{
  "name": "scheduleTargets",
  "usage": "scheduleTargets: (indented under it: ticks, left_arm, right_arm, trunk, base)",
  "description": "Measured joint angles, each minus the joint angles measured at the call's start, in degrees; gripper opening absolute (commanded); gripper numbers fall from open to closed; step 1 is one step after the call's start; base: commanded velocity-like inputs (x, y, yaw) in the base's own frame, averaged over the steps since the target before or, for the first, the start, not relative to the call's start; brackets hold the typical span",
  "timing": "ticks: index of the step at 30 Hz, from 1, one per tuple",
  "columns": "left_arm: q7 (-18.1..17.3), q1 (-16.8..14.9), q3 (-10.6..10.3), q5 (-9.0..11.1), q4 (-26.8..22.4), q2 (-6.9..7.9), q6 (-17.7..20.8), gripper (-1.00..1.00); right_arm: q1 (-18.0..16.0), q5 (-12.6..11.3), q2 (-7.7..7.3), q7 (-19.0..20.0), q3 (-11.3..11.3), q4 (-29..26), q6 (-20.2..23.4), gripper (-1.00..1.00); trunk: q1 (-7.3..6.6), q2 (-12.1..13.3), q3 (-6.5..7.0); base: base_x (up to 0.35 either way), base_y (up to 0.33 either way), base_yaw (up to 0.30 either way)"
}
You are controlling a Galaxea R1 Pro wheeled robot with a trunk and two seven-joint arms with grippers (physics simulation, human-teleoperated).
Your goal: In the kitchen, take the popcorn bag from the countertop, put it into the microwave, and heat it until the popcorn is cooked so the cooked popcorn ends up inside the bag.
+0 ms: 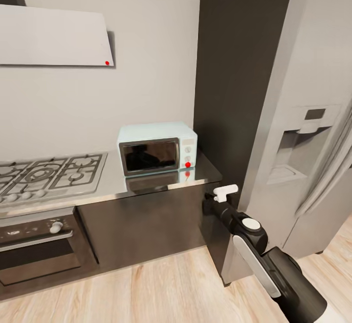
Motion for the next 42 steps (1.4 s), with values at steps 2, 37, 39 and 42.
scheduleTargets:
  ticks: [2, 37, 39, 42]
  left_arm:
    - [-0.1, -0.1, 0.0, 0.0, 0.5, 0.03, -0.3, 1.00]
    - [0.1, -0.3, 0.1, -0.2, 1.4, -0.02, -1.2, 1.00]
    - [0.1, -0.3, 0.0, -0.2, 1.4, -0.03, -1.2, 1.00]
    - [0.2, -0.3, 0.0, -0.2, 1.5, -0.03, -1.2, 1.00]
  right_arm:
    - [-0.3, 0.0, 0.26, 0.0, 0.0, 0.6, 0.0, -1.00]
    - [-5.7, -0.1, 4.70, -0.2, -0.2, 15.7, -0.2, -1.00]
    - [-5.8, -0.1, 4.69, -0.2, -0.2, 15.9, -0.2, -1.00]
    - [-5.8, -0.1, 4.73, -0.2, -0.2, 16.1, -0.2, -1.00]
  trunk:
    - [0.00, 0.0, 0.00]
    - [0.00, 0.0, 0.00]
    - [0.02, 0.0, 0.00]
    - [0.03, 0.0, 0.00]
  base:
    - [0.326, -0.048, 0.000]
    - [0.296, 0.053, 0.000]
    - [0.105, -0.073, 0.000]
    - [0.041, -0.028, 0.000]
